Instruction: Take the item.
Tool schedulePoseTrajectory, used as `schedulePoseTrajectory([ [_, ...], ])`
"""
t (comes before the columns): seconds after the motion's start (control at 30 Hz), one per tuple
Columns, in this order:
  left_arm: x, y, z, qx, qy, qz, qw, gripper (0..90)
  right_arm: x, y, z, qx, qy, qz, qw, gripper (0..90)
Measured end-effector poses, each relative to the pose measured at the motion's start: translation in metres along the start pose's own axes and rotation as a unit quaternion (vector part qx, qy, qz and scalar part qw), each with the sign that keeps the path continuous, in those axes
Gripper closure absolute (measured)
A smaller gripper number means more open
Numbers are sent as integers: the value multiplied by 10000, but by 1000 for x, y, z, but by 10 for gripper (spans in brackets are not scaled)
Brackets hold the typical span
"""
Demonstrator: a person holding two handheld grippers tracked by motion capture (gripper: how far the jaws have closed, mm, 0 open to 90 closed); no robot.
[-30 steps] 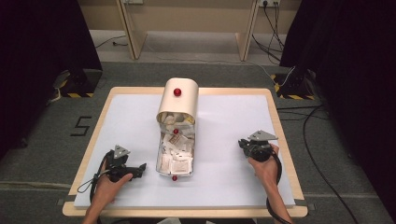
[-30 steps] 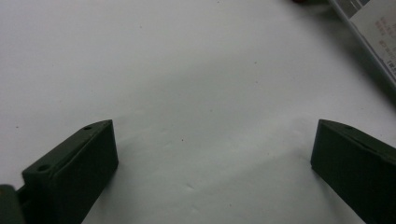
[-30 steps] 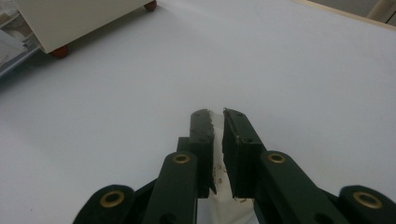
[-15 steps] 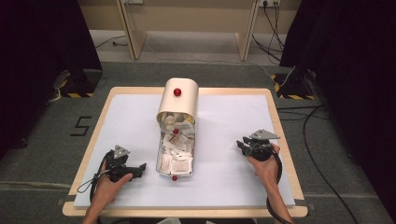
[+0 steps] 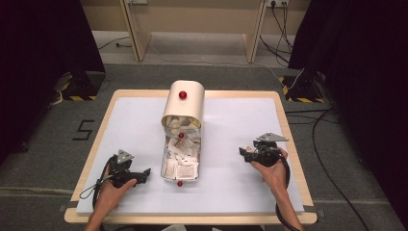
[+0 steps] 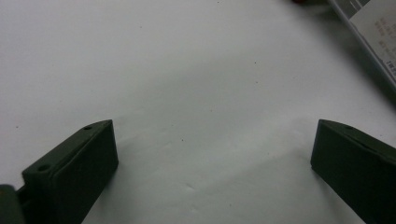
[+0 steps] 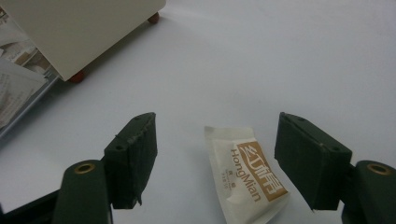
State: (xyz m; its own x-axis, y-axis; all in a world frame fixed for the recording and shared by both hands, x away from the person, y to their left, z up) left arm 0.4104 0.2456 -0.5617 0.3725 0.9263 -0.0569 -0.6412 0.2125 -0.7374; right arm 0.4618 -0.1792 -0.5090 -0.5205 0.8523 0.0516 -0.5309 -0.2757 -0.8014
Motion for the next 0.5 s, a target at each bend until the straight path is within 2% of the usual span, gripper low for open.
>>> schedulePoseTrajectory([
  [0.17, 0, 0, 0, -1, -7, -4, 10000, 1, 1, 1, 3, 7, 82, 21, 10000, 262],
  [0.5, 0, 0, 0, 3, -10, -6, 10000, 1, 3, 6, 11, -88, 85, -40, 9999, 259],
])
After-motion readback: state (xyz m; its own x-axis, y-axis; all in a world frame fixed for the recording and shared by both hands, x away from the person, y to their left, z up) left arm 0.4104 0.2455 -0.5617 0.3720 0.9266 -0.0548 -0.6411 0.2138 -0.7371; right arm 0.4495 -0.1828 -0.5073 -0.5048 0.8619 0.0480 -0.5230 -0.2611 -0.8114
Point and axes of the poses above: each handheld gripper's, and its own axes: z roughly backward along the jaws, y roughly out of its underside, x roughly to its left, the point moved 7 cm from there along -z, roughly forward along the jaws, and after that the axes turned 2 degrees about z, right-handed, at the moved point
